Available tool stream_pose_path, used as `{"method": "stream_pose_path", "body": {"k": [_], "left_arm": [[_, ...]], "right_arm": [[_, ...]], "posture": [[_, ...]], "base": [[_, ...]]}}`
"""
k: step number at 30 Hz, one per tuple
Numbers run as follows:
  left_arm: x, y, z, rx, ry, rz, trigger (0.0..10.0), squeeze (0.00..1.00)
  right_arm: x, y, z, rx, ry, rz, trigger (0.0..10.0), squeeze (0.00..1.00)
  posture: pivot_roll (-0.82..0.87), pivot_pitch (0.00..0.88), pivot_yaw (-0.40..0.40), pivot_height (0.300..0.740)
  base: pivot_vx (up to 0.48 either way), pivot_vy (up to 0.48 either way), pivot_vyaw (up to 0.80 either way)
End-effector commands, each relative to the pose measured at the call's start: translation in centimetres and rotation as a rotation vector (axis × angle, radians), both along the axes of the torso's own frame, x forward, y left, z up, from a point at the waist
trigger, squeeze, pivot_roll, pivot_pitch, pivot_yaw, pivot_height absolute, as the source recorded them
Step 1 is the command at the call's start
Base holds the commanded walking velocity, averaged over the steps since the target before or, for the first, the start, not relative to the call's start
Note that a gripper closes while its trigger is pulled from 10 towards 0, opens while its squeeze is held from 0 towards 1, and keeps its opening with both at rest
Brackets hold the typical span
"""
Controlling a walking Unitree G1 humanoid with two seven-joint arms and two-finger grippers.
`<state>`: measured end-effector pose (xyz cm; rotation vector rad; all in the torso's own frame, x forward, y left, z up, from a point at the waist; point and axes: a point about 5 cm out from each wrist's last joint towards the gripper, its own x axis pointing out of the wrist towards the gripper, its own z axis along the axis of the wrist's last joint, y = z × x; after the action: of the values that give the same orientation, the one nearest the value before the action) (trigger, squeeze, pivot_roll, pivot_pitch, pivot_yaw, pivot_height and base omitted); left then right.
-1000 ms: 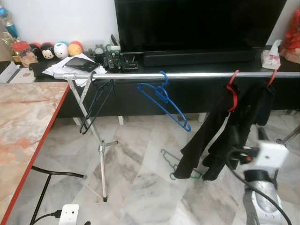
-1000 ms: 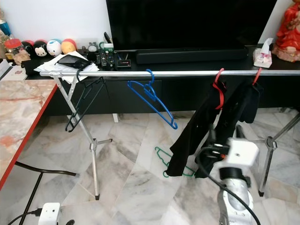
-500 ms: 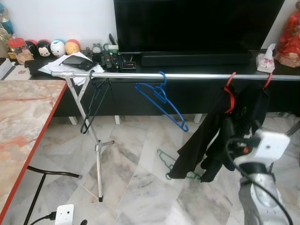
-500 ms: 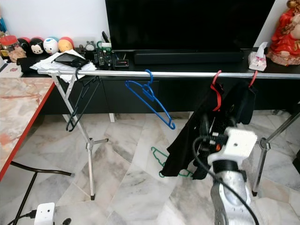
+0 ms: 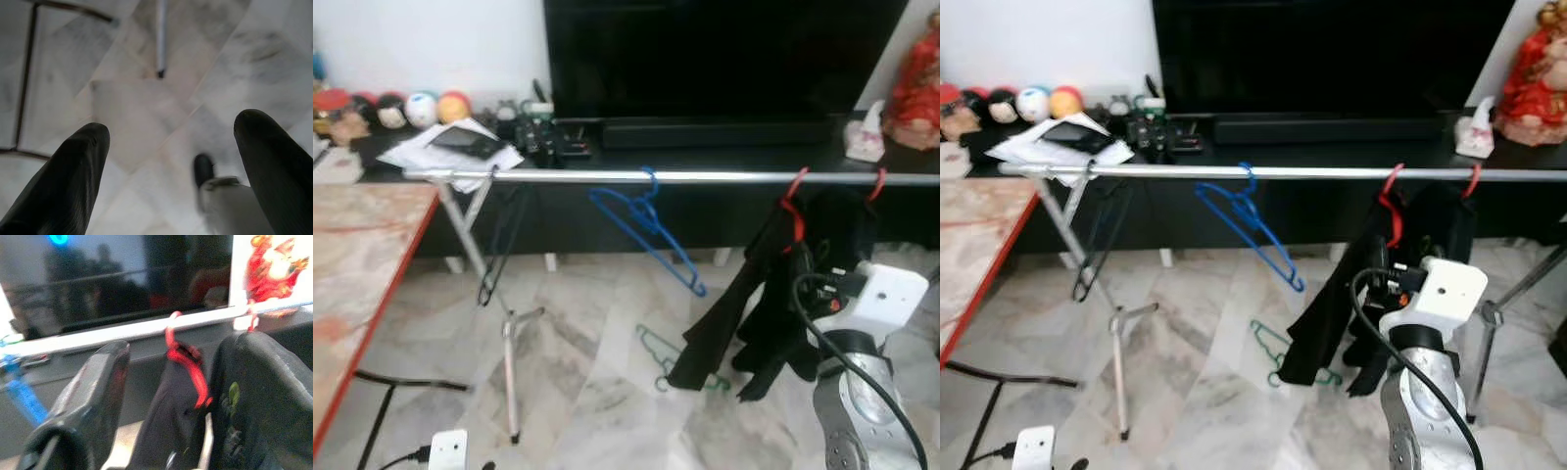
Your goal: Hang hanger
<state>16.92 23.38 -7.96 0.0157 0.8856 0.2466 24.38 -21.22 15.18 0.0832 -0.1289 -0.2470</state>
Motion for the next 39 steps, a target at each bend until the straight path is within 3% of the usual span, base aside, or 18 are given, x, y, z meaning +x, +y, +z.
{"method": "stream_pose_path", "body": {"k": [1,15,27,33,39], "left_arm": [[-0.7,0.9,-0.1,0.018,0.016,0.017,10.0,0.00],[-0.2,0.9,0.2,0.019,-0.004,0.029,10.0,0.00],[0.3,0.6,0.3,0.020,-0.019,0.014,10.0,0.00],[0.2,0.6,0.3,0.023,-0.011,0.008,10.0,0.00],[0.0,0.6,0.2,0.024,0.001,0.006,10.0,0.00]], "right_arm": [[0.3,0.4,0.6,0.005,-0.019,0.011,10.0,0.00],[-0.3,-1.1,0.0,-0.015,0.039,-0.059,10.0,0.00],[-2.0,-2.6,-2.8,-0.015,0.155,-0.123,10.0,0.00],[-3.4,-3.7,-5.1,-0.020,0.290,-0.175,10.0,0.00],[-2.6,-4.8,-7.0,0.019,0.384,-0.163,10.0,0.00]], "posture": [[-0.10,0.000,-0.028,0.740],[-0.11,0.000,-0.035,0.740],[-0.11,0.000,-0.037,0.740],[-0.12,0.000,-0.034,0.740],[-0.13,0.000,-0.031,0.740]], "base": [[0.296,0.000,0.00],[0.265,0.000,0.00],[0.041,0.000,0.00],[0.000,0.000,0.00],[0.000,0.000,0.00]]}}
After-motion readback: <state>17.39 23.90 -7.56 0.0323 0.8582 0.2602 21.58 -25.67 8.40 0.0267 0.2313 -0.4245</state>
